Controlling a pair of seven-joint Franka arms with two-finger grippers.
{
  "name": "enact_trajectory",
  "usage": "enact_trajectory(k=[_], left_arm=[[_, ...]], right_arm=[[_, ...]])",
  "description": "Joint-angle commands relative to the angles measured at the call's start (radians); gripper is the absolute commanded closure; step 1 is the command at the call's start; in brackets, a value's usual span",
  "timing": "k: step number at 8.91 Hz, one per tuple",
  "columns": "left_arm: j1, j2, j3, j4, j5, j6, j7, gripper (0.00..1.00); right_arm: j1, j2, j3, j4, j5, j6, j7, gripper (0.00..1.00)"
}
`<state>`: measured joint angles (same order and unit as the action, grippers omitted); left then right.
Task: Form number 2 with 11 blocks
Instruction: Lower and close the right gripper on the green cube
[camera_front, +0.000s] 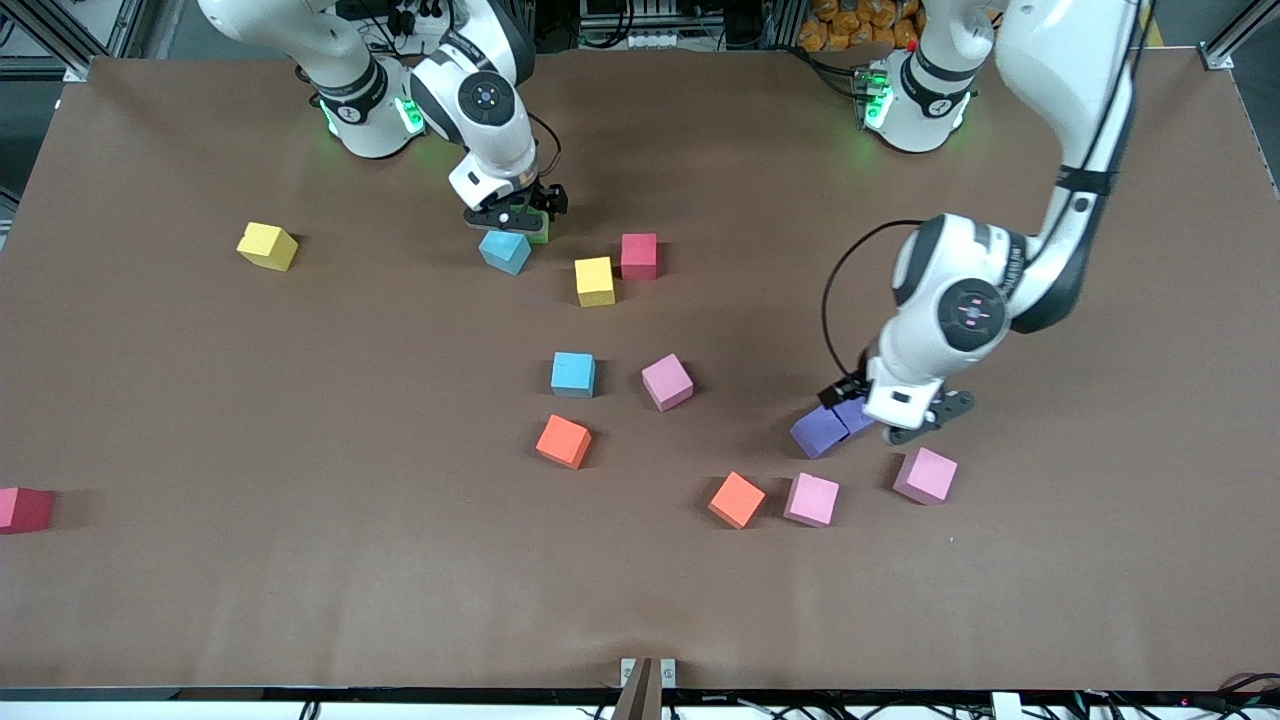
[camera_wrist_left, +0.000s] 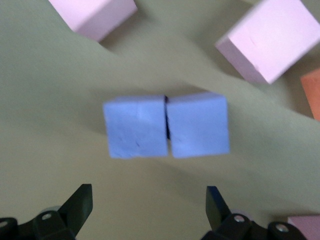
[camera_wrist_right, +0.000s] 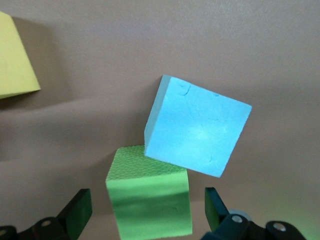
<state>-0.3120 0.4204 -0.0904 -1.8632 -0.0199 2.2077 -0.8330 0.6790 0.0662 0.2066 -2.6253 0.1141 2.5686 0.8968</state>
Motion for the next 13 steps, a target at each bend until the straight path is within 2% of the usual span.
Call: enact_trajectory(k=[1, 2, 4, 6, 9, 12, 13], left_arm=[[-0.112, -0.002, 0.006, -0.016, 0.028, -0.003, -0.124, 0.0], [-0.172, -0.012, 0.006, -0.036, 0.028, -0.017, -0.179, 0.0], [-0.27, -0.026, 0.003, -0.042, 0.026, -0.071, -0.262, 0.0], [-0.341, -0.026, 0.003, -0.044, 0.026, -0.071, -0.339, 0.0], [-0.256, -0.038, 0.004, -0.031, 0.025, -0.066, -0.334, 0.0], [-0.184, -0.048, 0.004, -0.016, 0.025, -0.062, -0.328, 0.0], [-0.185, -0.045, 0.004, -0.016, 0.025, -0.06, -0.327, 0.0]], right_arm=[[0.001, 0.014, 0.005, -0.027, 0.024, 0.047, -0.021, 0.0], [0.002, 0.015, 0.005, -0.027, 0.024, 0.047, -0.021, 0.05], [0.001, 0.015, 0.005, -0.024, 0.024, 0.044, -0.022, 0.58], [-0.002, 0.004, 0.007, -0.016, 0.024, 0.041, -0.024, 0.98], [-0.01, 0.001, 0.004, 0.017, 0.021, 0.032, -0.027, 1.0], [-0.044, 0.041, -0.006, 0.093, 0.01, 0.024, -0.093, 1.0], [-0.061, 0.055, -0.042, 0.109, 0.01, 0.024, -0.152, 1.0]])
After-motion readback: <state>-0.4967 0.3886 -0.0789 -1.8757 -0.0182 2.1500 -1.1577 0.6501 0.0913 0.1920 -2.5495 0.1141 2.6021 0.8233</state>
